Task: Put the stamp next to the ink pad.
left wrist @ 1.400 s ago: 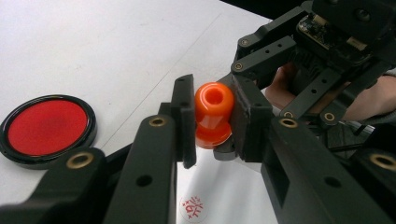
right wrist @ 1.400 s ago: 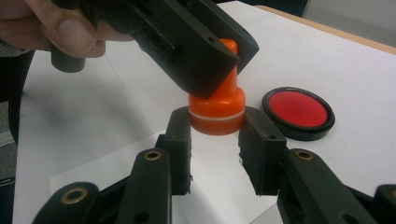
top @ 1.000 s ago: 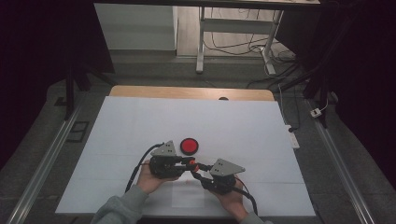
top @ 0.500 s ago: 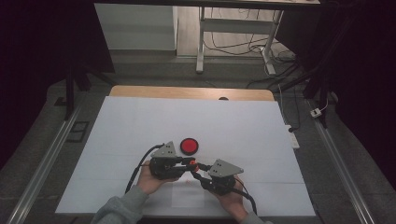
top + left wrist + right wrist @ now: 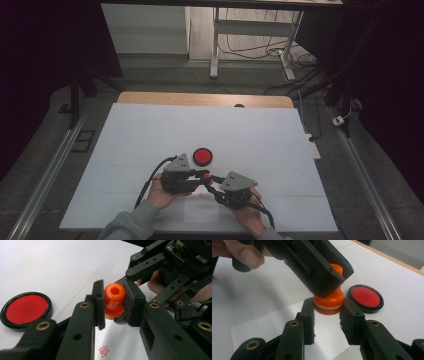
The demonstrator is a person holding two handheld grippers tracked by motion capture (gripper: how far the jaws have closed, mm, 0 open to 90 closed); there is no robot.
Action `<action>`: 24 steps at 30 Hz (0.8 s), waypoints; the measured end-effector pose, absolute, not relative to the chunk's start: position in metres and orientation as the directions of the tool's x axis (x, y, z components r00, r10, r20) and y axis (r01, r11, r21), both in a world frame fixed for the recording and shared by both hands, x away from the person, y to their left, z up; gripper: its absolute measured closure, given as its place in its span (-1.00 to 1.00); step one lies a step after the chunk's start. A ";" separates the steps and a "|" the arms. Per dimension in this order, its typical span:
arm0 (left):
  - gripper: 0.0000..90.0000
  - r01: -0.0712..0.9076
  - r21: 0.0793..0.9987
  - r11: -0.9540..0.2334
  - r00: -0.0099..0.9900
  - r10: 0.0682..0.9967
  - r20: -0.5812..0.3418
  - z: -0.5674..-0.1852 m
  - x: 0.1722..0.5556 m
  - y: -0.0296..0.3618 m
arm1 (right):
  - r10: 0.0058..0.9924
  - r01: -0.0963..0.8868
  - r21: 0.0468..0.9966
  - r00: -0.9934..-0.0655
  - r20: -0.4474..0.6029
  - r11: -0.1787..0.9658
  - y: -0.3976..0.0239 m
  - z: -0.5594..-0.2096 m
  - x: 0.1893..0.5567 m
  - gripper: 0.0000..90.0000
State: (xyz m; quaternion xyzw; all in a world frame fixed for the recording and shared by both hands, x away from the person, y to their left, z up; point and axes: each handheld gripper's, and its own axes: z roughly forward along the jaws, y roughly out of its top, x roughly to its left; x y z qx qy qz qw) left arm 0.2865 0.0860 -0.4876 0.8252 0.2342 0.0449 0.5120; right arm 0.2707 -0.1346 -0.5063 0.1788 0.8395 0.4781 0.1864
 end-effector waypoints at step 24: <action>0.61 0.329 0.872 -0.363 0.886 0.438 -0.152 -0.487 0.286 0.085 | 0.465 0.144 0.879 -0.880 -0.096 0.454 -0.138 -0.507 0.276 0.35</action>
